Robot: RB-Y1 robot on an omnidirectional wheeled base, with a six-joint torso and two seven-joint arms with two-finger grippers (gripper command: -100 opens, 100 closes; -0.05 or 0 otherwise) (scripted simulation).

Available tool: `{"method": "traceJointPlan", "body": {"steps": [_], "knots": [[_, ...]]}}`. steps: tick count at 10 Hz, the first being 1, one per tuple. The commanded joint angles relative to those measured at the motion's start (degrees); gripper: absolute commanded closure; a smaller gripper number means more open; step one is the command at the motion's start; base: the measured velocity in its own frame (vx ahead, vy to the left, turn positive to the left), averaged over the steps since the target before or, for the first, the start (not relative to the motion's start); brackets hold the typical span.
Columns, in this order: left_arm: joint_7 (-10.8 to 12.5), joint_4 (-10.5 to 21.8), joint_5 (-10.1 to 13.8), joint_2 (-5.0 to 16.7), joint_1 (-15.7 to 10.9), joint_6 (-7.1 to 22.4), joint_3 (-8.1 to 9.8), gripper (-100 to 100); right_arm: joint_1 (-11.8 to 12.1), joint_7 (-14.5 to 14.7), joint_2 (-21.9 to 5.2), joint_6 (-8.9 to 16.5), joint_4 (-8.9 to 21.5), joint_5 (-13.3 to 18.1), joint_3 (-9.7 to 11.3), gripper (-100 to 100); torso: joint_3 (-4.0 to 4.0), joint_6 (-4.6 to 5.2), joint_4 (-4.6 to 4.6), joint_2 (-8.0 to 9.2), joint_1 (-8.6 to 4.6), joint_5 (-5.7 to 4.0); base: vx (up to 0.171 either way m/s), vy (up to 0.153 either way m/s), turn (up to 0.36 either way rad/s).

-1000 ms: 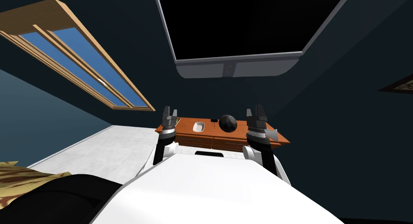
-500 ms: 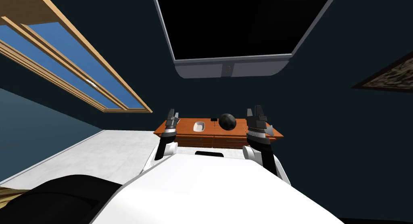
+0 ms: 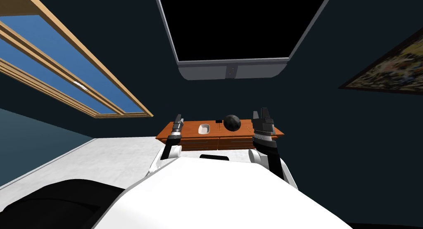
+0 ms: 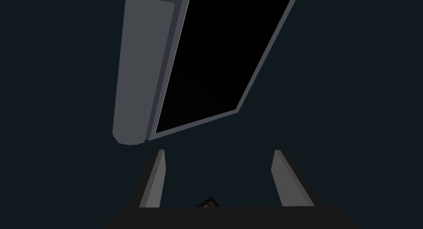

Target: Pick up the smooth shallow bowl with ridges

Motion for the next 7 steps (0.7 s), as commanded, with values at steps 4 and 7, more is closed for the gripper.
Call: {"method": "traceJointPlan", "body": {"steps": [4,7], "knots": [[-0.64,7.03,0.33,0.83,-1.72,4.27,1.57,-100,0.00,0.00,0.00,0.00,0.00,0.00,0.00,0,-0.02,-0.01,-0.01,-0.04,-0.02,-0.01,-0.022,0.043,-0.104],[-0.97,12.10,0.59,1.10,-3.27,7.03,2.40,-100,0.00,0.00,0.00,0.00,0.00,0.00,0.00,0,-0.01,-0.01,0.00,-0.03,-0.08,-0.02,-0.026,0.031,-0.084]]}}
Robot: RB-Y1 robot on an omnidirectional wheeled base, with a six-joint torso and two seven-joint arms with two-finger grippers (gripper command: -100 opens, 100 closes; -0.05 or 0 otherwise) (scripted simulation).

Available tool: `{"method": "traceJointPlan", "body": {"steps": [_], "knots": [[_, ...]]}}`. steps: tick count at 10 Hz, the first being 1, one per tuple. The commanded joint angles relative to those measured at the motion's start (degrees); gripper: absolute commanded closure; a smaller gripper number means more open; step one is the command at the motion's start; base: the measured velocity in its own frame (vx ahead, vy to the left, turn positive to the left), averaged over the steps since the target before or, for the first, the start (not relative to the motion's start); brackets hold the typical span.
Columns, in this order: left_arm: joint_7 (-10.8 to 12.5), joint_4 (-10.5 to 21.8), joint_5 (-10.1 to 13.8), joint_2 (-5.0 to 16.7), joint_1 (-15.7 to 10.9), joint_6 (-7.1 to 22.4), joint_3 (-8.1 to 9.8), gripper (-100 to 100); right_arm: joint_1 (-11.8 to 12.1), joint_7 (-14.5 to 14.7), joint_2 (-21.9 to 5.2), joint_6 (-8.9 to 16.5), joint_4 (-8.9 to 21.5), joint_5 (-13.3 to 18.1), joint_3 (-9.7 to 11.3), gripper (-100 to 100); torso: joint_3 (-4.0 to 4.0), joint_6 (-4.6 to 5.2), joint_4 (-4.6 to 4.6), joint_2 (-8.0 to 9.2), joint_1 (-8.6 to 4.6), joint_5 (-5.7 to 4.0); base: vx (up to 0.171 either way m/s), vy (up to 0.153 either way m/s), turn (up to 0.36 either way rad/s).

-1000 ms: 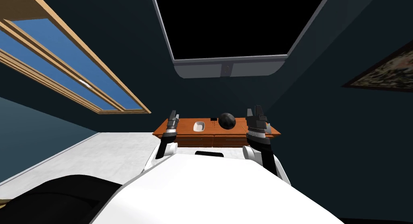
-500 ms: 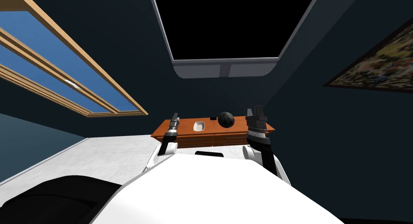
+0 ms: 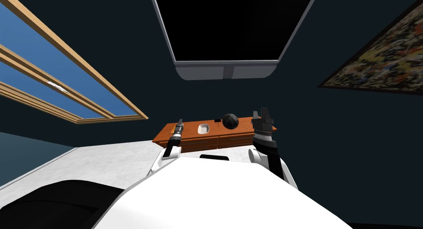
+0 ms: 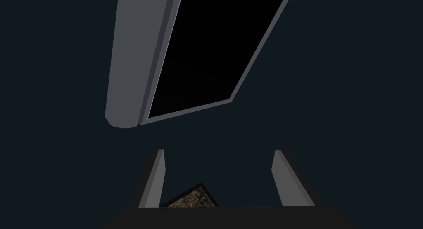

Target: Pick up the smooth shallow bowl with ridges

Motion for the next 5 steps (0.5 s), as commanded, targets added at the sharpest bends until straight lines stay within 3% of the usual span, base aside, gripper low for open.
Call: {"method": "traceJointPlan", "body": {"steps": [1,2,3,5], "knots": [[-0.24,2.03,0.02,0.02,-1.08,1.41,0.29,-100,0.00,0.00,0.00,0.00,0.00,0.00,0.00,0,0.00,0.00,0.00,0.00,0.00,0.00,-0.017,0.028,-0.055],[-0.39,4.40,0.18,0.12,-1.92,2.86,0.67,-100,0.01,0.00,0.00,0.00,0.00,0.00,0.00,0,-0.02,-0.02,-0.01,-0.03,-0.02,0.00,-0.013,0.019,-0.072],[-0.39,4.50,0.18,0.12,-1.92,2.86,0.67,-100,0.00,0.00,0.00,0.00,0.00,0.00,0.00,0,-0.03,-0.01,-0.01,-0.05,-0.04,-0.01,-0.011,0.014,-0.046],[-0.63,9.31,0.54,0.21,-3.68,5.76,1.36,-100,0.00,0.00,0.00,0.00,0.00,0.00,0.00,0,-0.04,-0.01,-0.02,-0.07,-0.07,-0.01,-0.013,0.013,-0.104]]}}
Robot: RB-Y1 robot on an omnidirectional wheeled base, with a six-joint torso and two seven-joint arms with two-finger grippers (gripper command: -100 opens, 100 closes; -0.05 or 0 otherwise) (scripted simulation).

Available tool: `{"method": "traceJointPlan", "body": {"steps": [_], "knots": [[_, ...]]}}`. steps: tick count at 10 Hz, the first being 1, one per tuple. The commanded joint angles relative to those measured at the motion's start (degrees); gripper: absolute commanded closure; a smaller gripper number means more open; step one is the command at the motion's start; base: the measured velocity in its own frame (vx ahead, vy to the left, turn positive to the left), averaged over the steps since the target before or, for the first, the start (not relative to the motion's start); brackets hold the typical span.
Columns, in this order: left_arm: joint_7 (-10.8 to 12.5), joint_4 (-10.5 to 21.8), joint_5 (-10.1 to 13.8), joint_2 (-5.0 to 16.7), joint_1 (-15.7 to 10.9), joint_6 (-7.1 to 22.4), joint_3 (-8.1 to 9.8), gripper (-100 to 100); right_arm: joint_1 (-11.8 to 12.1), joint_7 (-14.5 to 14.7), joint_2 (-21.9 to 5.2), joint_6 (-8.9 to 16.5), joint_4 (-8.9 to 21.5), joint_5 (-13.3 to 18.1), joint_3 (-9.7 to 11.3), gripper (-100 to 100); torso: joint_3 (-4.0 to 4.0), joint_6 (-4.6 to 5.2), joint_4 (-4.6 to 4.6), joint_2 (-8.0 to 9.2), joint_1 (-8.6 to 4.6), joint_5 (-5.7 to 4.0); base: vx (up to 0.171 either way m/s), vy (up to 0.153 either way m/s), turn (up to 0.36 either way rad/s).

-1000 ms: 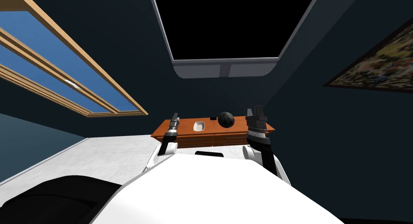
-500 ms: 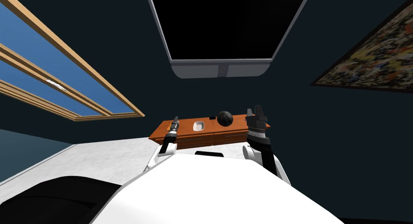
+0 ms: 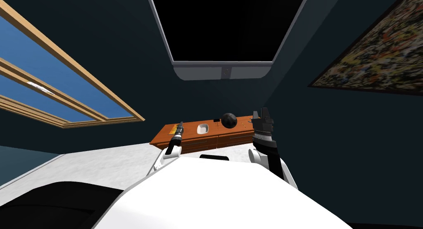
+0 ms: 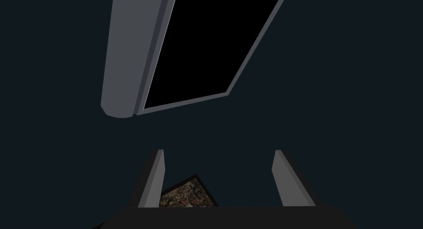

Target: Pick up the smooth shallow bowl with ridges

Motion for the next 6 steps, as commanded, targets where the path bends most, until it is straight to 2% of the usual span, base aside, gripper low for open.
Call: {"method": "traceJointPlan", "body": {"steps": [1,2,4,5,6], "knots": [[-0.45,2.86,0.07,-0.61,-1.23,2.79,0.32,-100,0.00,0.00,0.00,0.00,0.00,0.00,0.00,0,0.00,0.00,0.00,0.00,0.00,0.00,-0.016,0.016,-0.119],[-0.45,3.66,0.07,-0.61,-1.23,2.79,0.32,-100,0.00,0.00,0.00,0.00,0.00,0.00,0.00,0,0.00,0.00,0.00,0.00,-0.01,0.00,-0.009,0.011,-0.025],[-0.59,7.61,0.53,-0.67,-3.10,5.61,0.83,-100,0.00,0.00,0.00,0.00,0.00,0.00,0.00,0,-0.01,-0.01,-0.01,-0.02,-0.05,-0.01,-0.004,0.000,-0.069],[-0.59,8.56,0.53,-0.67,-3.10,5.61,0.83,-100,0.00,0.00,0.00,0.00,0.00,0.00,0.00,0,-0.01,-0.01,-0.01,-0.03,-0.08,-0.01,-0.002,-0.003,-0.044],[-0.63,10.46,0.77,-0.73,-4.07,6.96,1.04,-100,0.01,0.00,0.00,0.00,0.00,0.00,0.00,0,-0.02,-0.02,-0.01,-0.04,-0.08,-0.01,0.002,-0.008,-0.049]]}}
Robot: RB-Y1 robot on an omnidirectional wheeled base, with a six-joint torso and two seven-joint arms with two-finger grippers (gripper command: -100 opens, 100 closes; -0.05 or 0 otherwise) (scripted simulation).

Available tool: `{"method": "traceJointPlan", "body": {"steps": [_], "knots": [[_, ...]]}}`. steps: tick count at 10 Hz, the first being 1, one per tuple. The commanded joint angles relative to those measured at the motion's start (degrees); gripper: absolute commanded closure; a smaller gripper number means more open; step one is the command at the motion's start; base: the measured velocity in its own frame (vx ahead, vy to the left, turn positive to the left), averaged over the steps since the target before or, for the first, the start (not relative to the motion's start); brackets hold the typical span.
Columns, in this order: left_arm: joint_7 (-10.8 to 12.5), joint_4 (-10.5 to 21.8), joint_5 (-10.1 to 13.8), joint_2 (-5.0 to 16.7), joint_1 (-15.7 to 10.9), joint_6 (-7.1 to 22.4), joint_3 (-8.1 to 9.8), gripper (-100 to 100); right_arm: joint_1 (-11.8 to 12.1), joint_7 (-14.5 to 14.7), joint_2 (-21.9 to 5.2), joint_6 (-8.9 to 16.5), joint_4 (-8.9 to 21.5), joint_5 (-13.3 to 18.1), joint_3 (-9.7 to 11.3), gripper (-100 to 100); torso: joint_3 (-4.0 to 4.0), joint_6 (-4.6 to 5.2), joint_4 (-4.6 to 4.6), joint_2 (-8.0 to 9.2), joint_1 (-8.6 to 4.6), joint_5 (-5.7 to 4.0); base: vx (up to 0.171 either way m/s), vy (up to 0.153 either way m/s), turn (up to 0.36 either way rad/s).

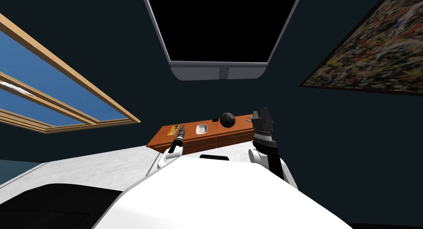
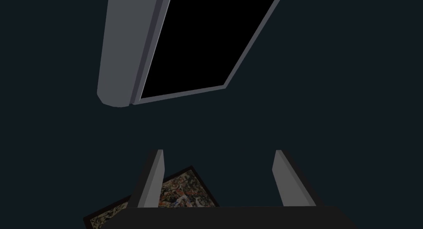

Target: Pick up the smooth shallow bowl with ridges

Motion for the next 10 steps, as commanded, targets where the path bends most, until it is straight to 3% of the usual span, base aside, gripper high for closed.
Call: {"method": "traceJointPlan", "body": {"steps": [1,10], "knots": [[-0.12,2.86,0.30,-0.30,-1.59,2.32,0.31,-100,0.00,0.00,0.00,0.00,0.00,0.00,0.00,0,0.00,0.00,0.00,0.00,0.00,0.00,0.008,-0.015,-0.084],[0.23,18.48,2.20,-1.75,-8.45,9.90,0.64,-100,0.01,0.00,0.00,0.00,0.00,0.00,0.00,0,-0.09,0.00,-0.03,-0.16,-0.12,-0.03,0.030,-0.025,-0.039]]}}
